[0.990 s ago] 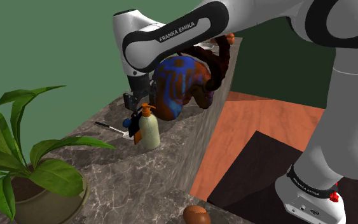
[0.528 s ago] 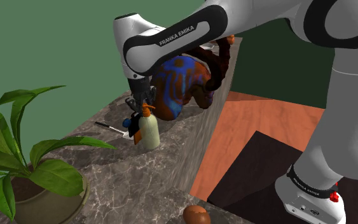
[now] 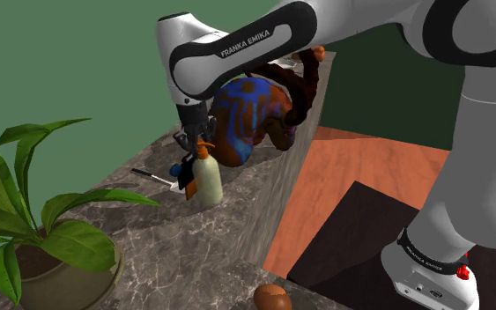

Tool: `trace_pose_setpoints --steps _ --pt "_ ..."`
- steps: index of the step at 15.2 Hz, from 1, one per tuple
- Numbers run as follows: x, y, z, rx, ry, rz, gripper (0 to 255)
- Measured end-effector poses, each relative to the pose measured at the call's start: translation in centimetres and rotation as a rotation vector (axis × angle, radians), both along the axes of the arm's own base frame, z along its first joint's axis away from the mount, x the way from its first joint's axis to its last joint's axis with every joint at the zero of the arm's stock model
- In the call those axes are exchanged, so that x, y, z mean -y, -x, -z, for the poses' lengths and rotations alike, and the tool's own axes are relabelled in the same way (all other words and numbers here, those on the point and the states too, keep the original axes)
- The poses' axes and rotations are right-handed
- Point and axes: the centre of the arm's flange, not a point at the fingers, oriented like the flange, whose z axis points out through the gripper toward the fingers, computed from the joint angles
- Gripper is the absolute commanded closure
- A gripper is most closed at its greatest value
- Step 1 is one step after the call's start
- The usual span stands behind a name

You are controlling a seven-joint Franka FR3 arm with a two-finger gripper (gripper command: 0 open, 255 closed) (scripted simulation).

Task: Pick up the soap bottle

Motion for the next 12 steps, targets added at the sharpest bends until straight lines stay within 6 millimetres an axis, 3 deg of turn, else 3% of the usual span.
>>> trace_pose_setpoints --steps 12 --pt "0.0 0.1 -6.4 0.000 0.000 0.000 255"
